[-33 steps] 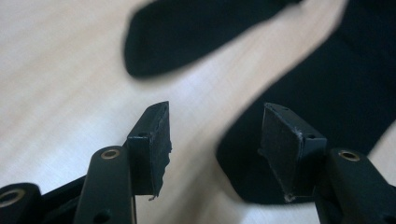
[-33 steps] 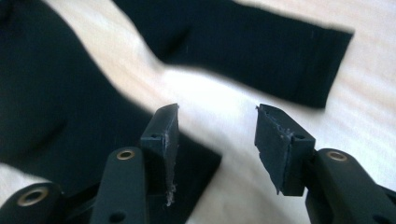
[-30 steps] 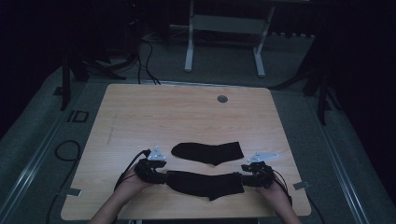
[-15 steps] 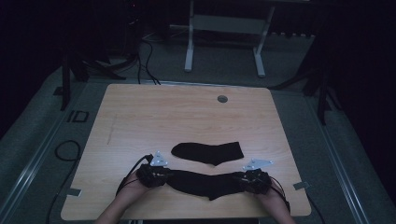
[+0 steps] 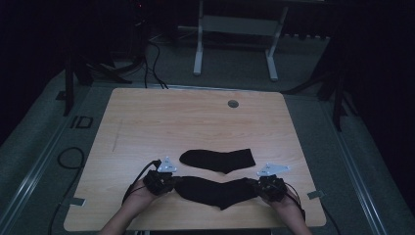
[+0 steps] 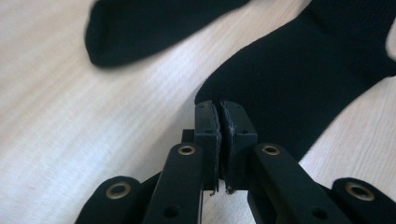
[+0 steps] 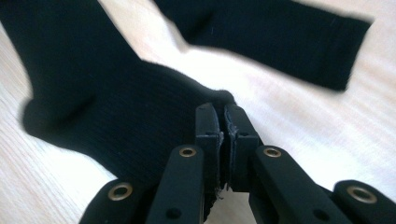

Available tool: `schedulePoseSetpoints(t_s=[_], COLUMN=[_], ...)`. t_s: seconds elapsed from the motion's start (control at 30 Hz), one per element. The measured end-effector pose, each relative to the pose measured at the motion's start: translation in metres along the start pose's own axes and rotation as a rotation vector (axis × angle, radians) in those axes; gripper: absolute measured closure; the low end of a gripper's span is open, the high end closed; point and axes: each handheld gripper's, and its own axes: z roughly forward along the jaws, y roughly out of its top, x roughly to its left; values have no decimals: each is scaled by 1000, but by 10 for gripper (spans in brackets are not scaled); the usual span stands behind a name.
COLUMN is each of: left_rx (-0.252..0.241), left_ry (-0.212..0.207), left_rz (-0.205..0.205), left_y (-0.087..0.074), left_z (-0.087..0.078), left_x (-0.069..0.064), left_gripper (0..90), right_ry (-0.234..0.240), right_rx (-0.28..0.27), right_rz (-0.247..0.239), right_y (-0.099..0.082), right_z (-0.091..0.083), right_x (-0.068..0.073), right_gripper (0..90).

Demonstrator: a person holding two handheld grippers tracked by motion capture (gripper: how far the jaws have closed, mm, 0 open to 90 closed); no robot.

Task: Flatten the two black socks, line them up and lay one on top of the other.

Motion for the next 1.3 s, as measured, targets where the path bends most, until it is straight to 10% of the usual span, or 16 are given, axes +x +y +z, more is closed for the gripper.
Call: schedulePoseSetpoints(t_s=[0.47, 0.73, 1.3], left_rx=[-52, -3, 76], left_ry=[32, 39, 31], left_rz=[-9, -48, -123], left_y=[56, 74, 62], left_z=[-17, 9, 50], left_x=[29, 54, 79], left_gripper=[859, 858, 855], right_ry=[-63, -85, -110], right_rx=[-103, -51, 69], right_rz=[-1, 46, 94], right_y=[51, 76, 63], right_z=[-23, 6, 60], right_x=[-28, -62, -86], right_gripper=[856, 856, 847])
